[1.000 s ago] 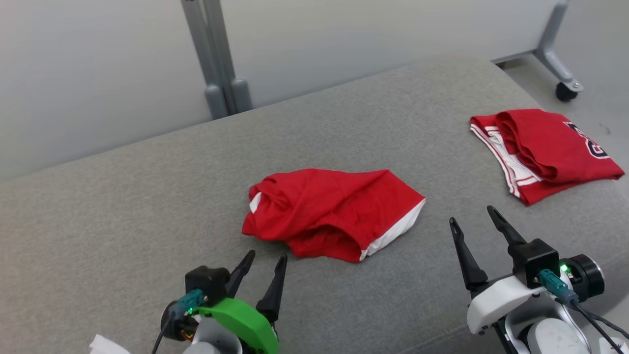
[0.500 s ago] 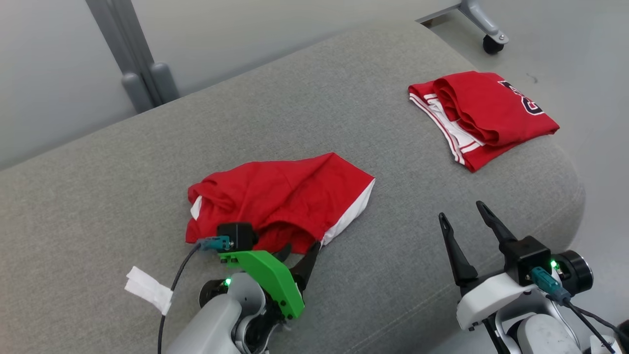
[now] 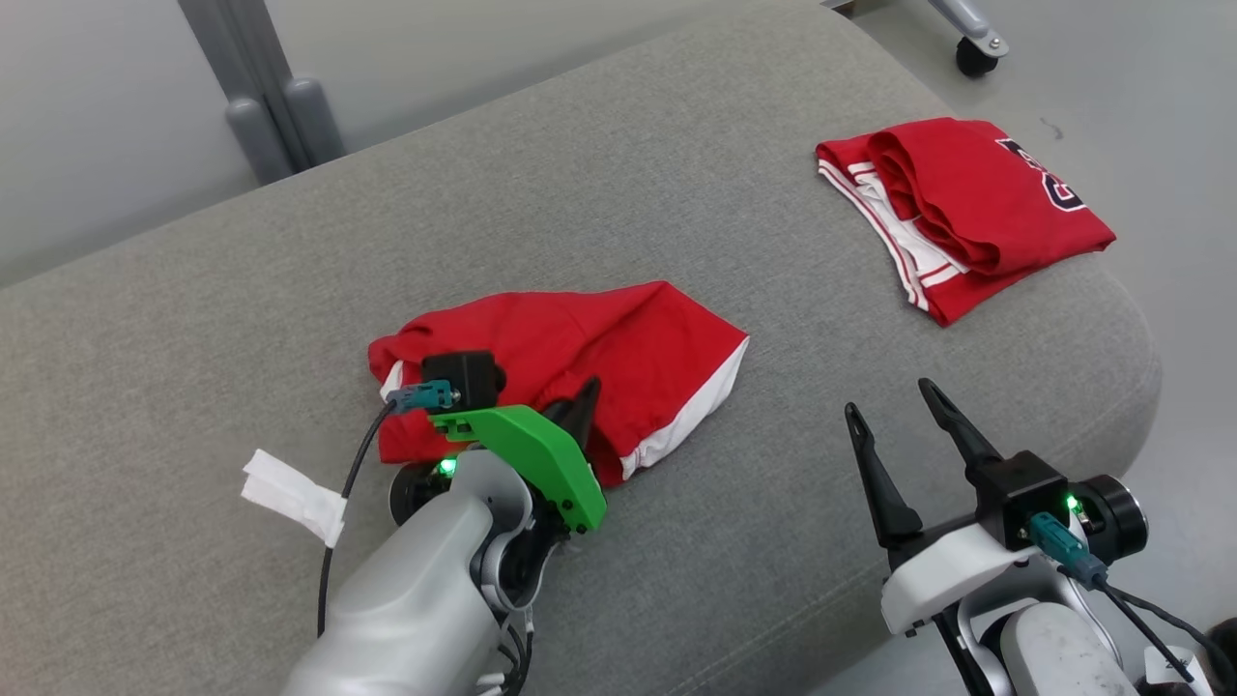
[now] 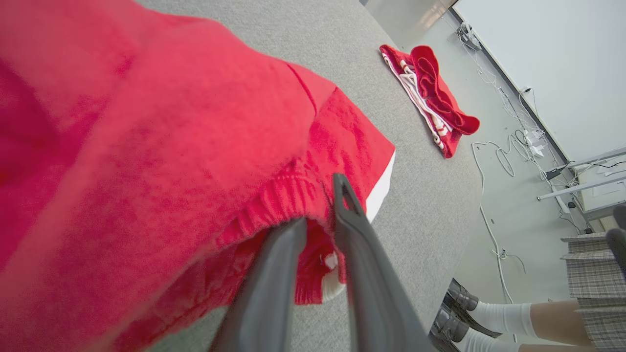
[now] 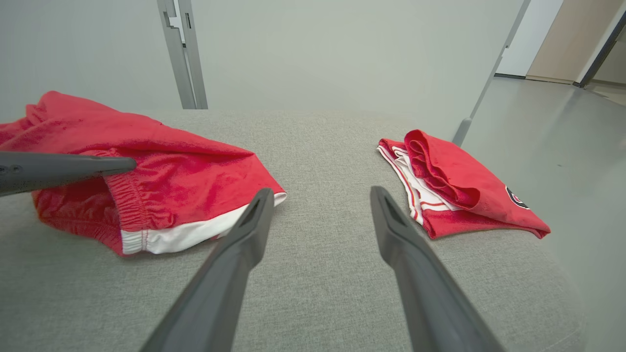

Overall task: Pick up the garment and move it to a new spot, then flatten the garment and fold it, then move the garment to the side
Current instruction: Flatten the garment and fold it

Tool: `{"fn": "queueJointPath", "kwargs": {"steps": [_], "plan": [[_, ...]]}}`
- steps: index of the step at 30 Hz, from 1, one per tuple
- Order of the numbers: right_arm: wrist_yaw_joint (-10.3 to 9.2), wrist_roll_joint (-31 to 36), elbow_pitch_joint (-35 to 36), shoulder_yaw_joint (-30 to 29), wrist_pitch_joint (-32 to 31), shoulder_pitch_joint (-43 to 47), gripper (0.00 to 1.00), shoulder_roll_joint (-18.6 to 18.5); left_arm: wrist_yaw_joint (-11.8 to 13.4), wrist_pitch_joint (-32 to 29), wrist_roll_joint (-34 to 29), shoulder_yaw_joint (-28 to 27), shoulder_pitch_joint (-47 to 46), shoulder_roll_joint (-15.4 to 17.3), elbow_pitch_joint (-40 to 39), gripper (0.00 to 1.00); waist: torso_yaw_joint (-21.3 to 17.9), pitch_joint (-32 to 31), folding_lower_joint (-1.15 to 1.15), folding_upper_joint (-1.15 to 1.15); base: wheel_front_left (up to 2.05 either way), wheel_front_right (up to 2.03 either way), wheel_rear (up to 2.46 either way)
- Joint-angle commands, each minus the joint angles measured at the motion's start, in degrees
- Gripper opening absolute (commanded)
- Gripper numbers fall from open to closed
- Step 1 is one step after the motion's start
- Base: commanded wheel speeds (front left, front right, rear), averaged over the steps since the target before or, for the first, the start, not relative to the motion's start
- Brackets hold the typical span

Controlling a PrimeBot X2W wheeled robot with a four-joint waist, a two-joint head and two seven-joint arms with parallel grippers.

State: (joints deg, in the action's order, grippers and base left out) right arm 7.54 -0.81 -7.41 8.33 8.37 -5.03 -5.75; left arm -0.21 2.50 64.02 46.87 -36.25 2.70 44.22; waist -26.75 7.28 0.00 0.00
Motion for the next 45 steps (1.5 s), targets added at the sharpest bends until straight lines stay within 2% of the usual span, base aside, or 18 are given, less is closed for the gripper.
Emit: {"fn": "queueJointPath", "kwargs": {"steps": [1, 5, 10, 14, 18, 23, 28, 34, 38, 39, 45], "plan": [[-0.11, 0.3, 0.0, 0.2, 0.4, -0.6, 1.00, 0.2, -0.5, 2.5, 0.0, 0.6, -2.0, 0.4, 0.4, 0.00, 1.2, 0.3, 0.00, 0.00, 0.00, 0.00, 0.00], [-0.11, 0.5, 0.0, 0.3, 0.3, -0.7, 1.00, 0.2, -2.1, 7.7, 1.6, 1.5, -4.7, 0.4, -0.3, 0.00, 4.0, -0.2, 0.00, 0.00, 0.00, 0.00, 0.00], [-0.11, 0.1, -0.4, 0.8, 0.0, -0.5, 1.00, -0.1, -4.8, 10.8, 3.6, 2.6, -10.9, 0.3, -5.1, 0.00, 7.6, -2.2, 0.00, 0.00, 0.00, 0.00, 0.00], [-0.11, -0.1, -0.5, 1.6, -0.5, -0.4, 1.00, -0.4, -6.0, 12.3, 1.6, 3.5, -17.2, 0.3, -10.0, 0.00, 9.2, -3.6, 0.00, 0.00, 0.00, 0.00, 0.00], [-0.11, 0.0, -0.5, 1.8, -0.9, 0.3, 1.00, -0.4, -6.5, 12.8, 1.8, -0.2, -21.1, 0.3, -16.6, 0.00, 10.3, -4.9, 0.00, 0.00, 0.00, 0.00, 0.00], [-0.11, -0.2, -0.1, 1.9, -1.0, 0.8, 1.00, -0.5, -6.9, 12.6, 3.4, -4.7, -18.5, 0.3, -24.1, 0.00, 12.3, -5.5, 0.00, 0.00, 0.00, 0.00, 0.00], [-0.11, -0.8, -0.2, 2.4, -1.1, 0.9, 1.00, -0.5, -5.6, 12.6, 3.0, -3.1, -12.9, 0.4, -18.2, 0.00, 15.4, -5.4, 0.00, 0.00, 0.00, 0.00, 0.00], [-0.11, -0.7, -0.1, 3.2, -1.0, 0.7, 1.00, -0.3, -2.9, 8.9, 4.8, -0.6, -4.2, 2.4, -3.1, 0.00, 19.1, -4.6, 0.00, 0.00, 0.00, 0.00, 0.00], [-0.11, -0.8, -0.2, 3.9, -0.9, -0.1, 1.00, -0.4, 0.0, 9.9, 5.0, -1.2, -2.2, 2.6, 6.1, 0.00, 20.5, -4.1, 0.00, 0.00, 0.00, 0.00, 0.00], [-0.11, -0.8, -0.3, 4.1, -0.9, -0.1, 1.00, -0.4, 0.6, 10.3, 4.4, -1.1, -2.2, 2.5, 8.1, 1.00, 20.8, -4.0, 0.00, 0.00, 0.00, 0.00, 0.00], [-0.11, -1.1, -0.9, 4.6, -0.8, -0.3, 1.00, -0.6, -2.0, 9.7, 5.5, -1.2, -3.6, 1.5, 11.4, 1.00, 21.9, -4.5, 0.00, 0.00, 0.00, 0.00, 0.00]]}}
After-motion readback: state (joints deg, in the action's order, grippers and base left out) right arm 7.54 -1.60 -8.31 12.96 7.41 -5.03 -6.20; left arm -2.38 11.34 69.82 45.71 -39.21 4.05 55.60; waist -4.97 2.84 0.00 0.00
